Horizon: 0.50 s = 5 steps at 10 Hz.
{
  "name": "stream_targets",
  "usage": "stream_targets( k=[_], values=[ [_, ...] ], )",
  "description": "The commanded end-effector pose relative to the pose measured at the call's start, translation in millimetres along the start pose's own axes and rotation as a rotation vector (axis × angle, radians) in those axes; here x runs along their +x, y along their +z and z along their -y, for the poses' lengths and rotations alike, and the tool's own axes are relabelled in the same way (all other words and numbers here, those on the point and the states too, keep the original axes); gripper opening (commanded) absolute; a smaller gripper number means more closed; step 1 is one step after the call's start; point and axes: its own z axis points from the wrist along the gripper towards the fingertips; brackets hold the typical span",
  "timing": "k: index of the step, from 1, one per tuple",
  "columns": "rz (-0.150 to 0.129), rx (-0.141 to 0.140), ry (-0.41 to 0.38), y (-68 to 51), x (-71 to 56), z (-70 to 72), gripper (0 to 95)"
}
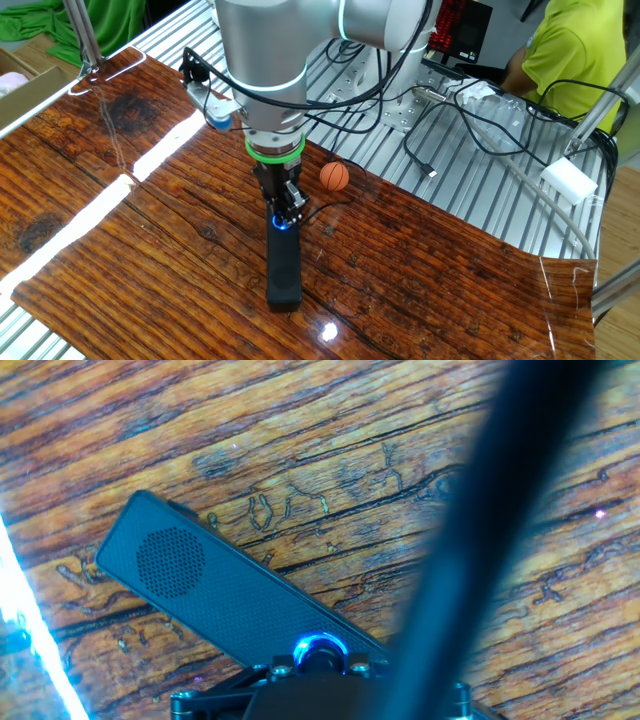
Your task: Turn the knob to increase the volume of the speaker
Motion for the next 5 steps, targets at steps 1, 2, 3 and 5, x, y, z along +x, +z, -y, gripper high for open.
stream_targets(
  k=[1,2,3,5],
  values=[
    [0.011,0.006,0.016,0.5,0.7,0.3,0.0],
    [0.017,0.011,0.019,0.5,0.6,0.4,0.0],
    [0.02,0.014,0.02,0.5,0.6,0.4,0.0],
    [0.022,0.022,0.03,0.4,0.6,0.4,0.0]
  ],
)
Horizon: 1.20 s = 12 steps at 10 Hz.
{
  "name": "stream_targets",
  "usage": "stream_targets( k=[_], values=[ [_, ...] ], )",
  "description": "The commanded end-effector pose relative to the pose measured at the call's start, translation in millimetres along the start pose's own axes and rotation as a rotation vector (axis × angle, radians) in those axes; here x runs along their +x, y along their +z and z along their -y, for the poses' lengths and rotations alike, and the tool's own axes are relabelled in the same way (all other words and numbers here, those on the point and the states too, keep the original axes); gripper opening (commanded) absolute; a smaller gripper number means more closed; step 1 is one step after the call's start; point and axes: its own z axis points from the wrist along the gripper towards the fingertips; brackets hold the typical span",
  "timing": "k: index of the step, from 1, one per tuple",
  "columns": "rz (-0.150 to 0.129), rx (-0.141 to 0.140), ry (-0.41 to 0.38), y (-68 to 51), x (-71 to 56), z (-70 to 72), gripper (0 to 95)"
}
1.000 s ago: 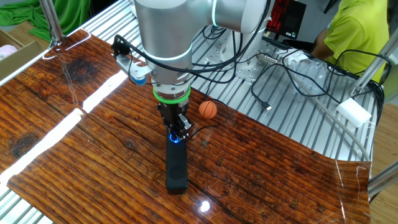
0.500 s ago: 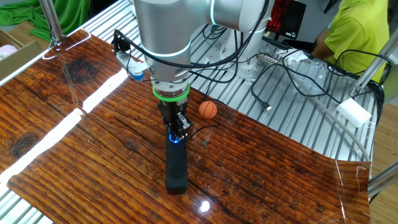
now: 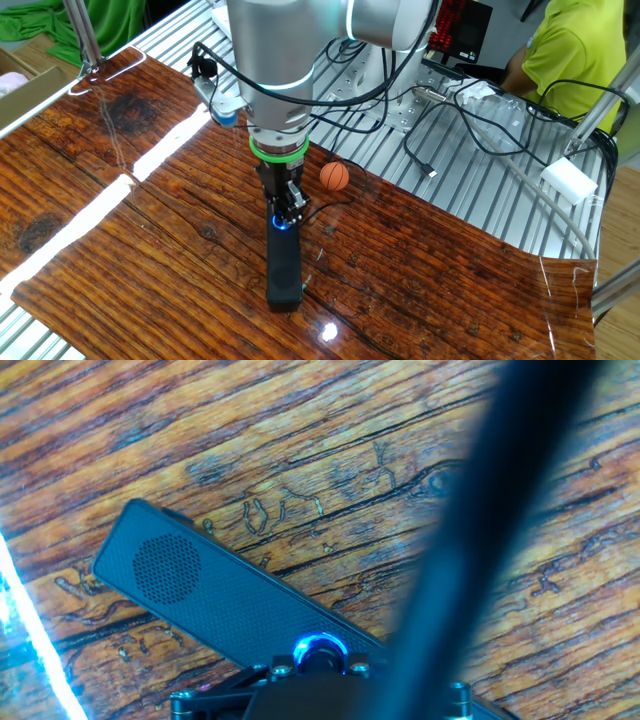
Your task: Turn the knob to increase the volume of the speaker
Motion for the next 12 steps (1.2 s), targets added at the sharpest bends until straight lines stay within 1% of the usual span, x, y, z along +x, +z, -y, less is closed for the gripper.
stream_targets(
  k=[1,3,6,9,12],
  values=[
    [-0.003,0.004,0.005,0.5,-0.4,0.5,0.0],
    [-0.003,0.013,0.008,0.5,-0.4,0.5,0.0],
    [-0.002,0.019,0.014,0.5,-0.4,0.5,0.0],
    [0.004,0.044,0.019,0.6,-0.4,0.6,0.0],
    [0.003,0.051,0.026,0.6,-0.4,0.6,0.0]
  ],
)
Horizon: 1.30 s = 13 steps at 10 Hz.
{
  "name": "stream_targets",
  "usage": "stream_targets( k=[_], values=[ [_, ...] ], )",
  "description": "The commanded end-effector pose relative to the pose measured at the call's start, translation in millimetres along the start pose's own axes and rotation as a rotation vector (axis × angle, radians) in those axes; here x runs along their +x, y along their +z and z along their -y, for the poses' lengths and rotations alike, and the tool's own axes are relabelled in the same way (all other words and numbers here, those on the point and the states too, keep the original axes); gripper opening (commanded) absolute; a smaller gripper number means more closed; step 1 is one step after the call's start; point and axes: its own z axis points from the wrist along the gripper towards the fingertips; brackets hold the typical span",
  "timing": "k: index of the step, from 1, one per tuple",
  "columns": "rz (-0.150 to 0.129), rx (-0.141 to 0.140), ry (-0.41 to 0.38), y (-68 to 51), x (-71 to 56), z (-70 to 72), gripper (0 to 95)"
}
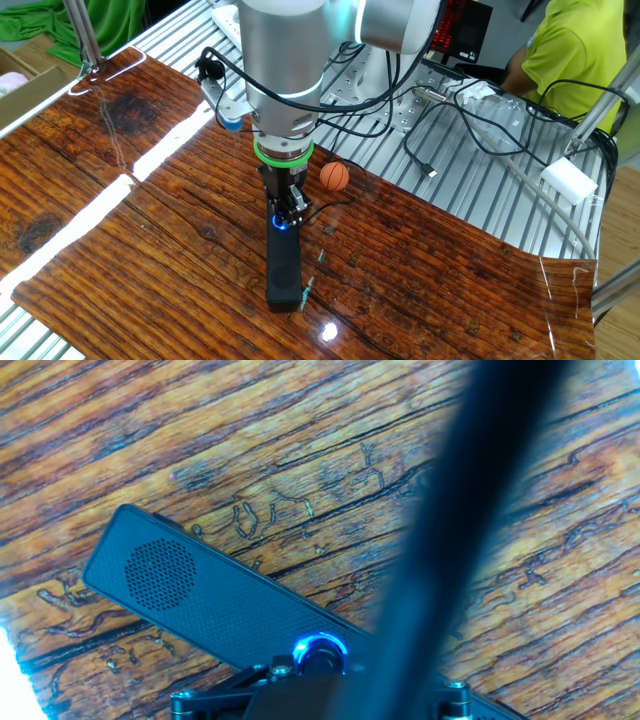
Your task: Turn the knob to increase the volume of the speaker
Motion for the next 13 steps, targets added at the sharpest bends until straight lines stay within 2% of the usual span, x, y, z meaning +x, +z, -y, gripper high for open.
stream_targets(
  k=[1,3,13],
  values=[
    [0.0,0.011,0.008,0.4,0.1,1.1,0.0],
    [0.005,0.029,0.036,0.6,0.2,1.1,0.0],
    [0.009,0.027,0.245,0.5,0.1,1.1,0.0]
  ],
)
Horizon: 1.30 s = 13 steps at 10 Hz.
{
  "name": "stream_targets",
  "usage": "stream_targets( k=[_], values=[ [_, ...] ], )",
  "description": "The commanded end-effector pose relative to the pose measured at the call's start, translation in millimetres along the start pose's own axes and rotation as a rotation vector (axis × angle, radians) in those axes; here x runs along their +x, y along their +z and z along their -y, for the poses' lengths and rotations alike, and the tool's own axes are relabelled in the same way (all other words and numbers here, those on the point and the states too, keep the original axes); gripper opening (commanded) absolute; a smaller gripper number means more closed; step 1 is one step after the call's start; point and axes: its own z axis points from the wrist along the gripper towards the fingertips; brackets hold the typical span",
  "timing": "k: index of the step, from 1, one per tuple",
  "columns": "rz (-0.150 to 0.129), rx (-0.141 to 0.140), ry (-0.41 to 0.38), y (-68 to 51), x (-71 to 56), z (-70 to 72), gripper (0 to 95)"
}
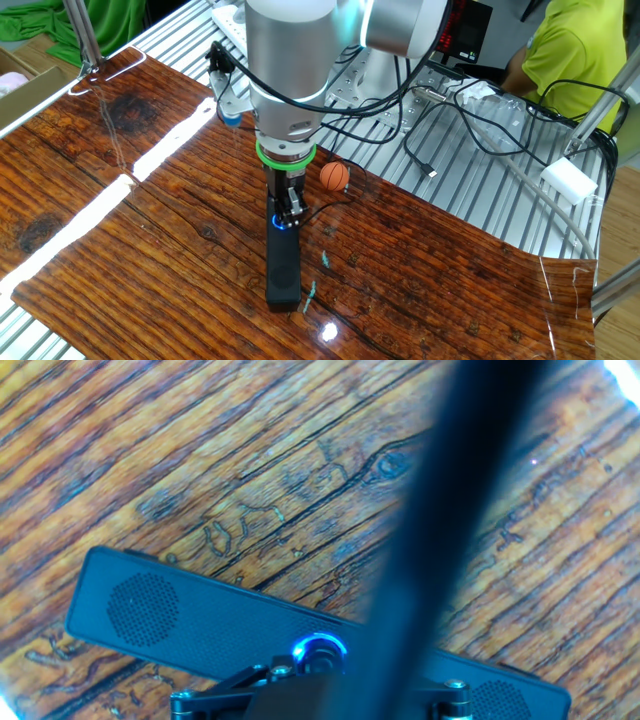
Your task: Turn the knob to increase the volume of the speaker
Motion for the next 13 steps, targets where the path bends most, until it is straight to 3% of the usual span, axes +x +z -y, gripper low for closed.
stream_targets(
  k=[1,13],
  values=[
    [0.0,0.0,0.04,0.4,0.2,1.4,0.0],
    [0.002,-0.007,0.242,0.9,-0.5,1.0,0.0]
  ],
)
